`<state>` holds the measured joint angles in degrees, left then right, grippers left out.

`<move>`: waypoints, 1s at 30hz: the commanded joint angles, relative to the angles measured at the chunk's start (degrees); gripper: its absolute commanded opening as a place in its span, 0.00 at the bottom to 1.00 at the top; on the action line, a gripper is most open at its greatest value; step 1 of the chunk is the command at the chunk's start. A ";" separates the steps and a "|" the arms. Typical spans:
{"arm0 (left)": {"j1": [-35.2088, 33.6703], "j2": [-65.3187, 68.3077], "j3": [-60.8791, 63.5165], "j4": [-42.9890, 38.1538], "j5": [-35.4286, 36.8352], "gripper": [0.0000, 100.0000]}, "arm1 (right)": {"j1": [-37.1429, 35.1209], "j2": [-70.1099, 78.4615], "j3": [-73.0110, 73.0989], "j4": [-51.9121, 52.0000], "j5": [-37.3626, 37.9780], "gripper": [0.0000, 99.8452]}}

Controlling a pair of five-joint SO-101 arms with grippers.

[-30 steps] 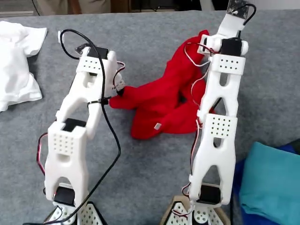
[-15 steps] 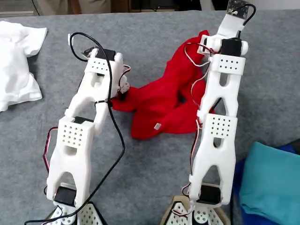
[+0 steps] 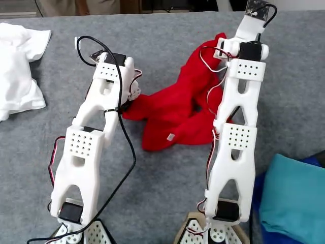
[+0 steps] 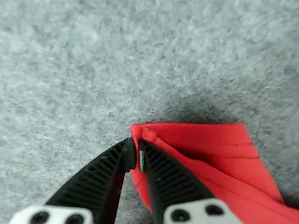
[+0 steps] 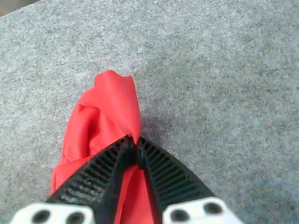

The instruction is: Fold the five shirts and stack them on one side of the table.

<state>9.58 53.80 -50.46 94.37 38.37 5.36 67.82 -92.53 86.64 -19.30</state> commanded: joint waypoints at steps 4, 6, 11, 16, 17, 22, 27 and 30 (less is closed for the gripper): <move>0.18 -3.12 -10.73 3.87 -2.46 0.02 | -0.57 -1.27 -3.03 -1.23 -0.26 0.01; 0.09 -4.79 -17.14 5.89 -3.78 0.02 | -1.36 -2.77 -2.86 -0.26 -0.35 0.01; -0.26 -10.95 -29.10 6.42 -8.26 0.02 | -3.12 -7.96 -2.86 2.02 0.00 0.01; -0.18 -19.74 -29.80 6.42 -12.92 0.02 | -4.97 -14.55 -2.77 11.96 8.18 0.01; -0.18 -21.41 -29.27 6.42 -14.07 0.02 | -5.23 -15.69 -2.77 14.59 9.76 0.01; -1.23 -30.46 -24.97 6.42 -17.67 0.02 | -1.98 -19.91 -0.84 15.74 10.55 0.01; -5.45 -40.13 -21.89 6.42 -20.40 0.02 | 0.84 -25.80 2.33 15.74 14.42 0.01; -8.00 -45.67 -20.13 6.42 -22.42 0.02 | 0.92 -30.64 5.23 15.74 17.41 0.01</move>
<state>3.96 15.38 -71.47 100.18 17.63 5.36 45.32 -88.84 101.32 -4.62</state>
